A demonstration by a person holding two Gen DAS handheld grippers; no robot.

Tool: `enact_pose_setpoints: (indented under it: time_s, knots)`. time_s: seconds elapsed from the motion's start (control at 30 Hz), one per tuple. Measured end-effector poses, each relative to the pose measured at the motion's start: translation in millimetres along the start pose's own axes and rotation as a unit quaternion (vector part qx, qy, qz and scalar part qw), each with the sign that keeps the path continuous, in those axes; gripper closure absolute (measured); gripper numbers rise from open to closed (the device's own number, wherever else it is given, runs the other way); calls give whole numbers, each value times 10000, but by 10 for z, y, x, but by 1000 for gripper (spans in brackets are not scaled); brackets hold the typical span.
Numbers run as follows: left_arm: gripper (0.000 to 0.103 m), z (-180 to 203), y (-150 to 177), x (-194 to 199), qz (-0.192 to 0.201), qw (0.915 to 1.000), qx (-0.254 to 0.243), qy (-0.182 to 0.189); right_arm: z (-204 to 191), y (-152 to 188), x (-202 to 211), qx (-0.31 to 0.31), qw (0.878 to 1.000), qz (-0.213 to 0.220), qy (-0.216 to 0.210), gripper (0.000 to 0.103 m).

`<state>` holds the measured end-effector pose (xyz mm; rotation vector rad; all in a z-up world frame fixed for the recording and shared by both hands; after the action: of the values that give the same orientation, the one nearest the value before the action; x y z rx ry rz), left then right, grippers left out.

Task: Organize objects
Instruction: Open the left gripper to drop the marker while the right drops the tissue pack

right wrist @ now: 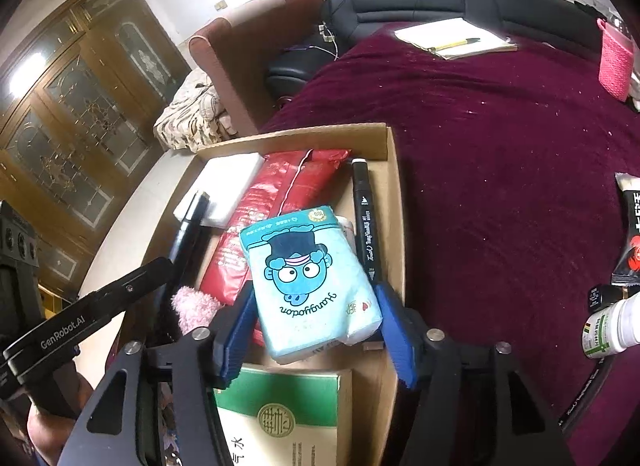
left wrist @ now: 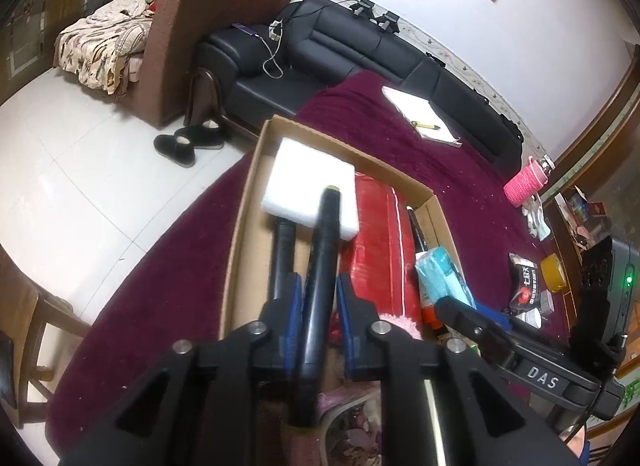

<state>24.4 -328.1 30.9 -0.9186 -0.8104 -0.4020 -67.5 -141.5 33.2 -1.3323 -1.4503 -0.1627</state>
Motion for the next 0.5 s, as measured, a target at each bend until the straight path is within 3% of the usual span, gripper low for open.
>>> enact_pose_setpoints:
  time_s: [0.07,0.27,0.5]
  knots:
    - [74,-27,11,21,-35,10000,22,29,-15,8,33,42,10000,3,9,35]
    - [73,-30,35,154,64,10000,9,47,-56,18,179,112,9998,141,-40,31]
    - [63,133,78,332,200,9995,-180,187,-41,71,365,88,9994,288,-165,30]
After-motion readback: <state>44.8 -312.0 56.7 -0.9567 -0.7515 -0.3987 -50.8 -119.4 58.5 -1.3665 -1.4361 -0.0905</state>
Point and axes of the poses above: each gripper's, at about its wrist camera, not at the fingertips, and x roughly against the way its jaws point, z to its right, y to its underside, the point moved 3 cm from there along -x, roughly the way its jaws point, and after that the axes turned 5 degrees about -y, right-handed, at the moved point
